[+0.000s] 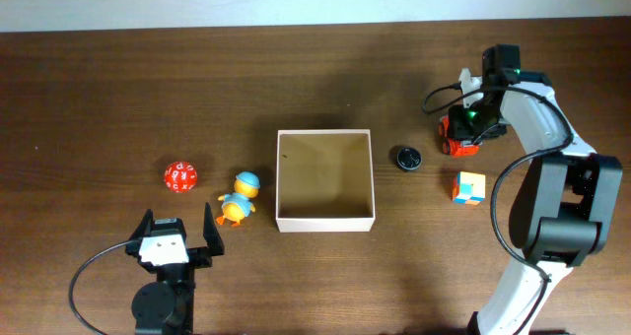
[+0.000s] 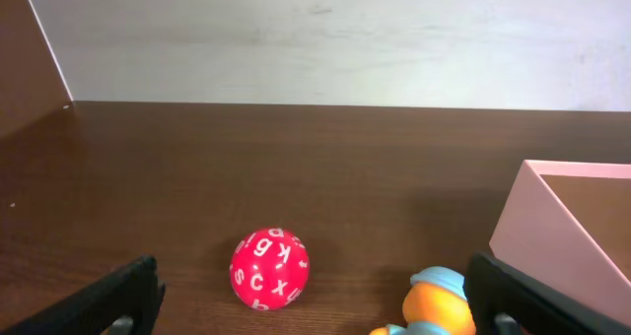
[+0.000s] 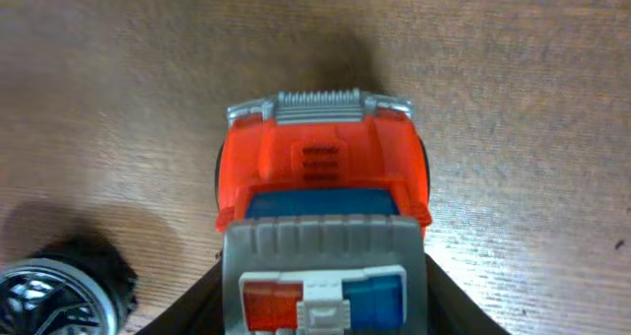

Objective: Pack container
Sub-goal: 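Lower the right gripper and close it on the red truck, then lift the red truck and carry it over the box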

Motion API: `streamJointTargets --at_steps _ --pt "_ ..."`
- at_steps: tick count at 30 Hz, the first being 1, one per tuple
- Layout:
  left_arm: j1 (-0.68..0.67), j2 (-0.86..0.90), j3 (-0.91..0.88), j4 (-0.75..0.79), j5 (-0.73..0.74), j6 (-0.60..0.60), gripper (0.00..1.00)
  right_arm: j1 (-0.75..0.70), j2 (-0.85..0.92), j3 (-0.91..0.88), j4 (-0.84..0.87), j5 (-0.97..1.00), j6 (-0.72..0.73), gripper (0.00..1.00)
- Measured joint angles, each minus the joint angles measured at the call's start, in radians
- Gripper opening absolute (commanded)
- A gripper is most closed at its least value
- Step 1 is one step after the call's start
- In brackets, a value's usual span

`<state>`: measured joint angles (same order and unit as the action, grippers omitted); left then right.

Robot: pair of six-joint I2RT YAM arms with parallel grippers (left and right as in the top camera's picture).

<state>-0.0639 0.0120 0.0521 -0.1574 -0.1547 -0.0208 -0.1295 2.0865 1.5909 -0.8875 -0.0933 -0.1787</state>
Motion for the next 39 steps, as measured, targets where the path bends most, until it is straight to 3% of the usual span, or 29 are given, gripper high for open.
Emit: streamJointTargets --at_steps 11,16,27,36,39 --pt "0.000 0.000 0.000 0.000 0.000 0.000 0.99 0.000 0.011 0.146 -0.102 -0.037 0.000 0.44" --pt "0.000 0.000 0.000 0.000 0.000 0.000 0.99 0.000 0.011 0.201 -0.153 -0.140 0.000 0.44" --pt "0.000 0.000 0.000 0.000 0.000 0.000 0.99 0.000 0.011 0.426 -0.224 -0.636 -0.001 0.41" --pt "0.000 0.000 0.000 0.000 0.000 0.000 0.99 0.049 0.011 0.444 -0.242 -1.080 -0.040 0.41" --pt "0.000 0.000 0.000 0.000 0.000 0.000 0.99 0.095 0.011 0.444 -0.243 -1.149 -0.050 0.41"
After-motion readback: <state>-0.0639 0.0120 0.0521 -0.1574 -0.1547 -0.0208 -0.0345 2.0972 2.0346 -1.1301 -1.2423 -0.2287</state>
